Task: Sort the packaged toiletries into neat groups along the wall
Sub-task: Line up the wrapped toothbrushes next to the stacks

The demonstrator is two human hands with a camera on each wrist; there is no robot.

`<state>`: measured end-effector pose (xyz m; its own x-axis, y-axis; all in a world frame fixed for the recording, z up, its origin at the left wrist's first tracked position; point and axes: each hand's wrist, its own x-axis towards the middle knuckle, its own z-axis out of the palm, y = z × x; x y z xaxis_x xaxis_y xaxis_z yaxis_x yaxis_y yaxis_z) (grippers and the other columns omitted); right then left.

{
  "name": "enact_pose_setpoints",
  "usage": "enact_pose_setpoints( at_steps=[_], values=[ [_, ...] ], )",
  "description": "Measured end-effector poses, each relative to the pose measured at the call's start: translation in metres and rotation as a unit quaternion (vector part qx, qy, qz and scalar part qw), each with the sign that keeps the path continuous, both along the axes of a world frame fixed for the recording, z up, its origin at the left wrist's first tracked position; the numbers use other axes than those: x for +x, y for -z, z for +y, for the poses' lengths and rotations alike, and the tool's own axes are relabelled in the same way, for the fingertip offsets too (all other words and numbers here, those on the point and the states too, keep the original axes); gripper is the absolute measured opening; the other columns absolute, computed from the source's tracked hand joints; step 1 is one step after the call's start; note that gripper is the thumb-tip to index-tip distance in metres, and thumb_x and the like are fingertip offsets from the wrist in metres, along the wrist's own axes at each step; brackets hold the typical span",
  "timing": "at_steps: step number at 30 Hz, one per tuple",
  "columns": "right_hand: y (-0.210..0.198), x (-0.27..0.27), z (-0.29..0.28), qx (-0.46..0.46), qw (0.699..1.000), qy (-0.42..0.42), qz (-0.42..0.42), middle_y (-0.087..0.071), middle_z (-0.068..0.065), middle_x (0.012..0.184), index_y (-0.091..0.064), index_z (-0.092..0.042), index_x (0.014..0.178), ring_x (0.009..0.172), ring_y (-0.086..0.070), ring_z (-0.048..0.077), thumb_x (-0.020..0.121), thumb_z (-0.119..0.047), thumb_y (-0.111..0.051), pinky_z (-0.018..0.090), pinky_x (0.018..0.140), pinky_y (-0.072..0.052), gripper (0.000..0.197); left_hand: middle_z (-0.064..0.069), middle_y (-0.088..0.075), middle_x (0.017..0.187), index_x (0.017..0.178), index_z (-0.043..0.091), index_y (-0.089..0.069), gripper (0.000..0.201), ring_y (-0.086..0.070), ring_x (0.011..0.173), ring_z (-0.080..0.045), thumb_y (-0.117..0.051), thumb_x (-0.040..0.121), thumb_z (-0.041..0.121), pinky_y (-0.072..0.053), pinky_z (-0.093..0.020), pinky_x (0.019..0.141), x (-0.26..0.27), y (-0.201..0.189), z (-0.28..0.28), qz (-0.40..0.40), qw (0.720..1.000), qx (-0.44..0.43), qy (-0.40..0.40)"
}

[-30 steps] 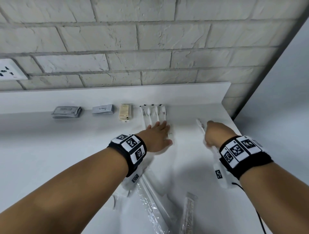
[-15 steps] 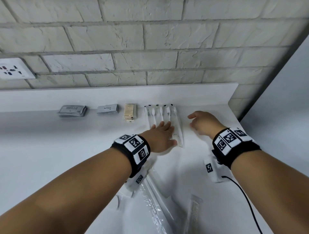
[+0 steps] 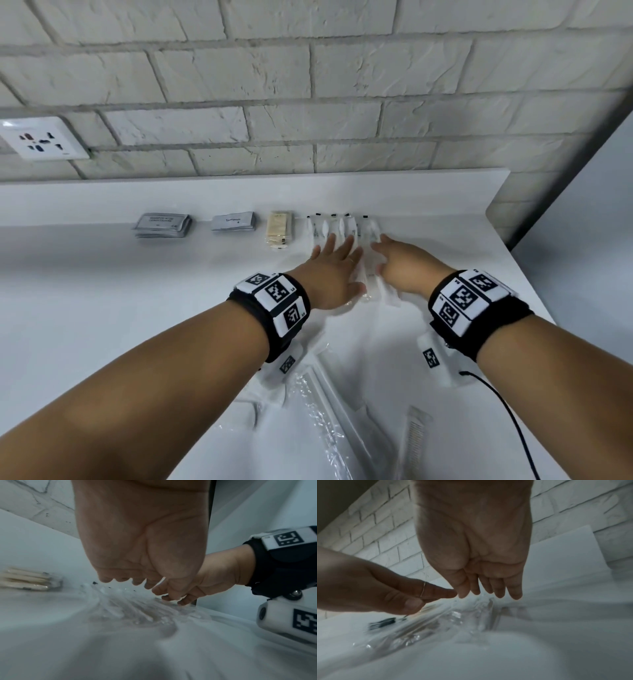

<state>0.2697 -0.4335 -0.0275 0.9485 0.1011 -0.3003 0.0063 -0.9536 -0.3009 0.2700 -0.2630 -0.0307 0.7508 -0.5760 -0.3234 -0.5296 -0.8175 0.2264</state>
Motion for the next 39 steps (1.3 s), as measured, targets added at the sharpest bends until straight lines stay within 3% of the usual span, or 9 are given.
enact_pose_setpoints(
  at_steps=[2, 6, 10, 14, 20, 28, 32, 34, 39],
  values=[
    [-0.004, -0.002, 0.002, 0.028, 1.000, 0.010, 0.008, -0.003, 0.002, 0.162, -0.018, -0.024, 0.153, 0.147, -0.020, 0.023, 0.099, -0.026, -0.043, 0.031, 0.114, -0.024, 0.060, -0.008, 0.021, 0.158, 0.153, 0.016, 0.009, 0.086, 0.017, 0.145, -0.037, -0.040, 0.094, 0.055, -0.003, -0.049, 0.118, 0.004, -0.001, 0.008, 0.015, 0.999, 0.017, -0.046],
    [-0.004, -0.009, 0.013, 0.056, 0.997, -0.035, 0.052, 0.002, 0.003, 0.163, -0.011, -0.037, 0.153, 0.149, -0.012, 0.021, 0.089, -0.043, -0.058, 0.036, 0.114, -0.026, 0.080, -0.012, 0.023, 0.157, 0.150, 0.010, 0.016, 0.108, 0.009, 0.148, -0.029, -0.051, 0.085, 0.064, -0.010, -0.044, 0.120, 0.009, 0.001, 0.021, 0.044, 0.994, 0.080, -0.064],
    [-0.003, -0.013, 0.022, 0.039, 0.996, -0.029, 0.074, 0.014, 0.007, 0.161, -0.005, -0.029, 0.154, 0.150, -0.003, 0.020, 0.086, -0.045, -0.064, 0.039, 0.119, -0.020, 0.091, -0.011, 0.018, 0.159, 0.151, 0.008, 0.013, 0.113, 0.006, 0.148, -0.024, -0.056, 0.081, 0.064, -0.009, -0.041, 0.121, 0.013, -0.002, 0.029, 0.038, 0.994, 0.090, -0.038],
    [-0.004, -0.012, 0.024, 0.024, 0.997, -0.022, 0.070, 0.016, 0.008, 0.161, -0.007, -0.027, 0.154, 0.150, 0.000, 0.021, 0.087, -0.044, -0.064, 0.040, 0.119, -0.021, 0.090, -0.010, 0.019, 0.159, 0.150, 0.009, 0.014, 0.112, 0.007, 0.148, -0.024, -0.055, 0.082, 0.065, -0.008, -0.041, 0.121, 0.015, -0.001, 0.031, 0.033, 0.996, 0.084, -0.027],
    [0.003, -0.009, 0.023, -0.019, 0.997, -0.051, 0.058, 0.016, 0.003, 0.161, -0.005, -0.029, 0.154, 0.149, 0.011, 0.027, 0.086, -0.054, -0.057, 0.048, 0.121, -0.008, 0.089, -0.010, 0.024, 0.157, 0.150, 0.013, 0.015, 0.111, 0.014, 0.147, -0.025, -0.054, 0.082, 0.066, -0.003, -0.045, 0.121, 0.012, 0.002, 0.028, 0.039, 0.997, 0.070, -0.024],
    [-0.001, -0.010, 0.025, -0.013, 0.997, -0.059, 0.047, 0.010, 0.005, 0.162, -0.010, -0.023, 0.154, 0.149, 0.012, 0.023, 0.091, -0.050, -0.053, 0.045, 0.120, -0.003, 0.081, -0.010, 0.021, 0.158, 0.151, 0.012, 0.012, 0.108, 0.015, 0.147, -0.026, -0.051, 0.083, 0.067, -0.001, -0.044, 0.120, 0.011, 0.000, 0.027, 0.029, 0.997, 0.070, -0.030],
    [-0.023, -0.022, 0.020, 0.010, 0.999, -0.038, 0.033, 0.002, 0.006, 0.162, -0.015, -0.025, 0.154, 0.150, 0.003, 0.025, 0.093, -0.045, -0.054, 0.044, 0.121, -0.008, 0.075, -0.006, 0.015, 0.160, 0.152, 0.016, 0.009, 0.098, 0.009, 0.148, -0.023, -0.047, 0.087, 0.063, -0.003, -0.042, 0.120, -0.004, -0.018, 0.035, 0.012, 0.999, 0.034, -0.034],
    [-0.036, -0.037, 0.018, 0.034, 0.998, -0.037, 0.028, -0.013, 0.005, 0.161, -0.025, -0.026, 0.152, 0.148, -0.014, 0.023, 0.092, -0.046, -0.055, 0.038, 0.119, -0.019, 0.070, 0.000, 0.003, 0.162, 0.153, 0.022, 0.002, 0.089, -0.003, 0.149, -0.017, -0.046, 0.089, 0.061, -0.010, -0.036, 0.119, -0.021, -0.030, 0.047, 0.024, 0.998, 0.008, -0.051],
    [-0.061, -0.101, 0.017, 0.080, 0.993, -0.043, 0.081, -0.047, -0.010, 0.145, -0.042, -0.035, 0.141, 0.129, -0.047, 0.012, 0.086, -0.053, -0.059, 0.032, 0.108, -0.036, 0.060, 0.007, -0.044, 0.145, 0.142, 0.032, -0.040, 0.058, -0.042, 0.132, -0.015, -0.050, 0.090, 0.056, -0.032, -0.030, 0.107, -0.072, -0.045, 0.102, -0.002, 0.995, 0.025, -0.092]
  ],
)
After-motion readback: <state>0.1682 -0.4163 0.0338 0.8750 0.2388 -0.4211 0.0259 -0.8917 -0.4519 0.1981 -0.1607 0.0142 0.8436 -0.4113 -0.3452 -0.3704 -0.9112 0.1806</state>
